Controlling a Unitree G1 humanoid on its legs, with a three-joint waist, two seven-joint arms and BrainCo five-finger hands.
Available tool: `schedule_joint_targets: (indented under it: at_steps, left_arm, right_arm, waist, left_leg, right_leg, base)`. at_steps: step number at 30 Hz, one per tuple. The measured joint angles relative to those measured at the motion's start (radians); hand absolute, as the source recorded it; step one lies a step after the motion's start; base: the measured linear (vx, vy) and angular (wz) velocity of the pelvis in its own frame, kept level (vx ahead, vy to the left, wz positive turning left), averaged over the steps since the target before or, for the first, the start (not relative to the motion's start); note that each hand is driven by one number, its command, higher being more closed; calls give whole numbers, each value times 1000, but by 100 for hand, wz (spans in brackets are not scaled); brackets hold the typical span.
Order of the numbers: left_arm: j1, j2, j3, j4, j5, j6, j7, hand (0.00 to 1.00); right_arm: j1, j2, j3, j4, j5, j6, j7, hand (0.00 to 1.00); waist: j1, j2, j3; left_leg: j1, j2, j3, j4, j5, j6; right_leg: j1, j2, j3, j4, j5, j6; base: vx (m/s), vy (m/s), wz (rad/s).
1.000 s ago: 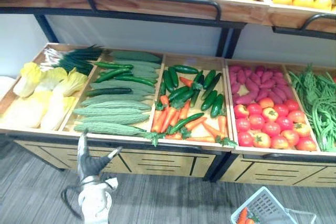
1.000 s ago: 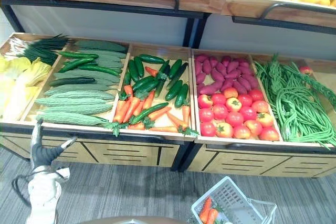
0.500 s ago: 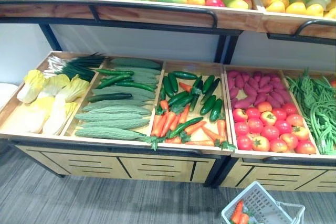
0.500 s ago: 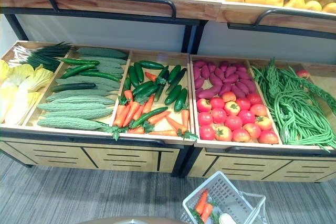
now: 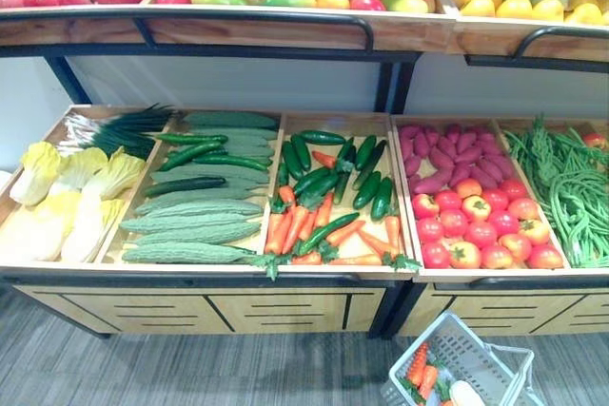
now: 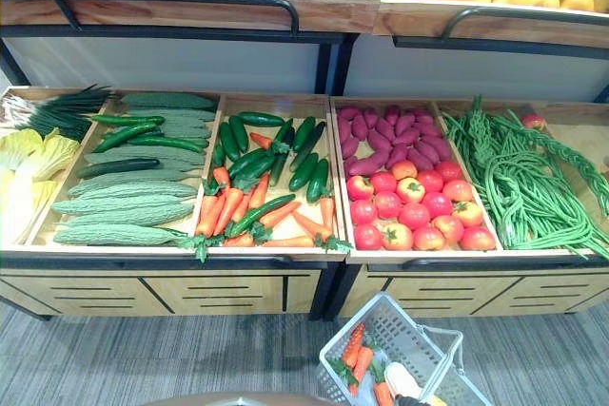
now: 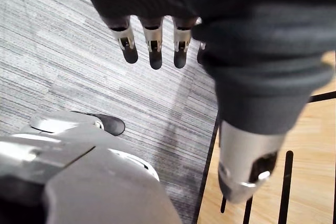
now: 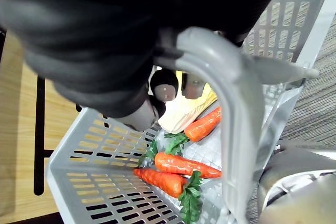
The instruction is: Pick vegetable in the basket
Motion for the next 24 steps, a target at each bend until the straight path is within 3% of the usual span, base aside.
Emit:
schedule_joint_targets:
  at_steps: [4, 6, 8, 11, 12, 14, 17, 18, 19, 21, 23, 24]
  left_arm:
    - [-5, 12, -27, 7, -2, 0, -16, 0]
    - [-7, 13, -40, 8, -3, 0, -17, 0]
    - [-10, 26, -55, 8, -22, 0, -19, 0]
    - [-11, 39, -82, 9, -16, 0, -16, 0]
    - [-12, 43, -87, 8, -16, 0, -16, 0]
    - [-24, 51, -85, 8, -16, 0, -19, 0]
    - [-48, 53, -72, 10, -17, -1, -26, 0]
    - [-52, 50, -62, 8, -17, 0, -32, 0]
    - [-53, 48, -63, 3, -18, -1, -34, 0]
    - [-50, 49, -64, 4, -19, -1, -34, 0]
    - [-49, 48, -70, 8, -25, 1, -36, 0]
    - [-55, 50, -71, 9, -27, 1, -37, 0]
  right_arm:
    - [-10, -1, 1, 4, 0, 1, 3, 100]
    - [-16, -4, -1, 3, 0, 0, 6, 100]
    - [-21, -5, -11, -2, 0, 0, 12, 100]
    - [-23, 5, -12, -21, 2, -4, 17, 100]
    - [-23, 11, -12, -23, 2, -3, 18, 100]
    - [-18, 24, -13, -23, 6, -3, 18, 100]
    - [-26, 52, -9, -48, 22, -11, 22, 100]
    - [-34, 59, -17, -66, 22, -13, 18, 100]
    - [-23, 37, -35, -69, 22, -13, 19, 100]
    - [-24, 20, -49, -52, 22, -2, 17, 100]
    - [-38, 26, -45, -50, 17, -3, 16, 100]
    - [-50, 25, -38, -50, 10, -2, 17, 100]
  waist:
    - [-1, -3, 23]
    - [-6, -1, 34]
    - [-12, -7, 47]
    - [-18, -19, 76]
    - [-18, -12, 94]
    - [-19, -27, 108]
    - [5, -25, 137]
    - [3, -21, 145]
    - [-5, -19, 146]
    - [4, -19, 146]
    - [10, -28, 147]
    - [13, -30, 149]
  left_leg:
    - [35, 3, 24, 0, -3, -3]
    - [49, 6, 37, 2, -14, -6]
    - [54, 7, 57, 4, -30, -8]
    - [73, 14, 87, 3, -48, 1]
    - [85, 32, 113, 1, -48, 1]
    - [100, 49, 142, 0, -49, 3]
    - [99, 81, 248, 5, -36, 55]
    - [96, 91, 310, 14, -24, 39]
    - [103, 91, 339, 18, -23, 39]
    - [127, 93, 405, 18, -18, 33]
    - [139, 89, 511, 21, -9, 18]
    - [141, 89, 542, 24, -5, 14]
  right_leg:
    - [15, 3, 25, 6, 5, 7]
    - [1, 2, 44, 49, -16, -7]
    - [-60, -10, 79, 154, -46, -15]
    - [-154, -1, 160, 294, -39, -16]
    - [-179, 25, 201, 315, -4, -16]
    - [-197, 63, 227, 307, 68, -24]
    - [-207, 110, 193, 132, 288, -49]
    - [-230, 88, 63, 263, 154, -145]
    - [-225, 15, -65, 466, -19, -178]
    - [-158, -72, -197, 595, -132, -173]
    - [-133, -134, -264, 564, -148, -150]
    - [-144, -120, -274, 541, -151, -137]
  base:
    - [2, 2, -16]
    - [-46, 6, -29]
    - [-39, 15, -39]
    - [-47, 17, -56]
    - [-65, 25, -78]
    - [-63, 28, -73]
    - [-163, 54, -120]
    - [-111, 52, -110]
    - [-66, 61, -87]
    - [16, 39, -92]
    - [50, -67, -151]
    - [13, -173, -169]
